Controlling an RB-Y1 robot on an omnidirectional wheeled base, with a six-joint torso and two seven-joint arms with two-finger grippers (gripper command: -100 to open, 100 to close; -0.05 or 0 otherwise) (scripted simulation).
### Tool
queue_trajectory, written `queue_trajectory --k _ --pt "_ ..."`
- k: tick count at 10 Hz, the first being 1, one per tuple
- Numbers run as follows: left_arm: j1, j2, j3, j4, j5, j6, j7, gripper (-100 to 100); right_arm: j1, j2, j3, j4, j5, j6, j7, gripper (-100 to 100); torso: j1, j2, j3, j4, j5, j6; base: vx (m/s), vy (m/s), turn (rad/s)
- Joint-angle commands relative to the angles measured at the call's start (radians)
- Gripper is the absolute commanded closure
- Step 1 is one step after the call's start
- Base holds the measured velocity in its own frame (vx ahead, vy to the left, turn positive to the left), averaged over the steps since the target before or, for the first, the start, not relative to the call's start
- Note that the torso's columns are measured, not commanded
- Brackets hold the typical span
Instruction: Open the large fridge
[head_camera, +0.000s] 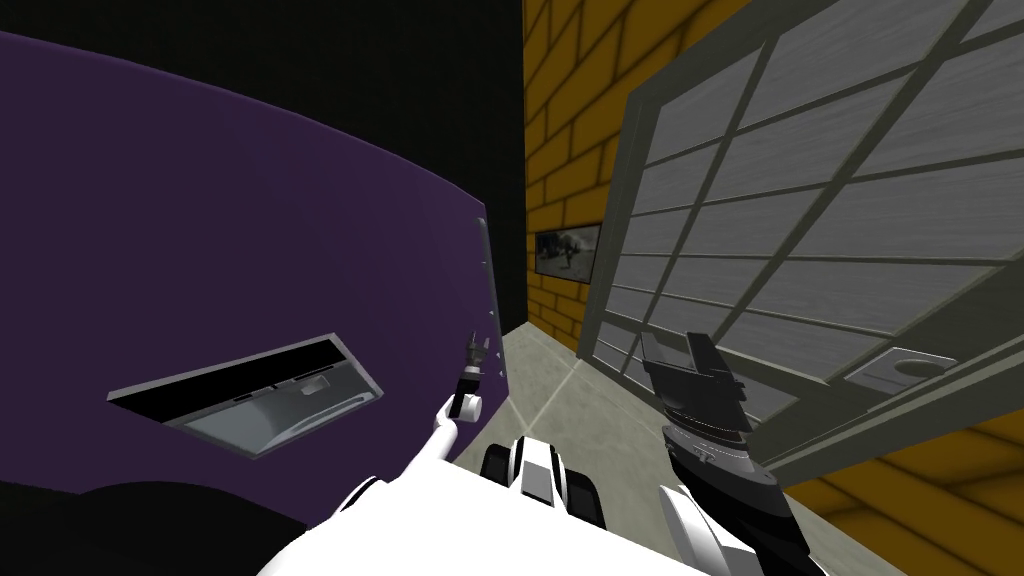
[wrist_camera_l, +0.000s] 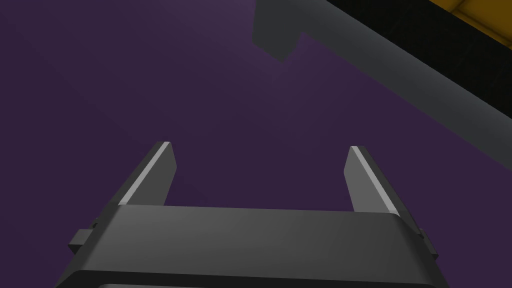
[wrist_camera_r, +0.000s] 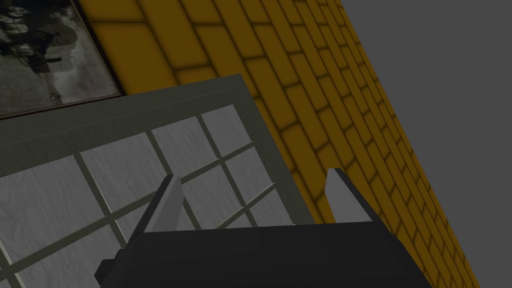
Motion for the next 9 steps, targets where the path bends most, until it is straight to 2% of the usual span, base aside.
queue_trajectory --k 1,3,7,9 --pt "-0.023 -0.006 0.001 0.056 0.005 -0.02 0.011 -100 0.0 0.0 0.0 0.0 0.0 0.0 0.0 0 0.0 0.001 0.0 0.0 0.0 0.0 0.046 -0.003 -0.01" --pt "-0.057 -0.019 0.003 0.121 0.012 -0.05 0.028 -100 0.0 0.0 0.0 0.0 0.0 0.0 0.0 0 0.0 0.0 0.0 0.0 0.0 0.0 0.063 -0.006 -0.023" --pt "-0.086 -0.036 0.004 0.202 0.019 -0.076 0.043 -100 0.0 0.0 0.0 0.0 0.0 0.0 0.0 0 0.001 -0.002 0.0 0.0 0.0 0.002 0.049 0.0 -0.005" --pt "-0.11 -0.059 0.005 0.255 0.024 -0.096 0.055 -100 0.0 0.0 0.0 0.0 0.0 0.0 0.0 0 0.0 -0.008 -0.004 -0.002 0.001 0.005 0.033 0.0 0.004"
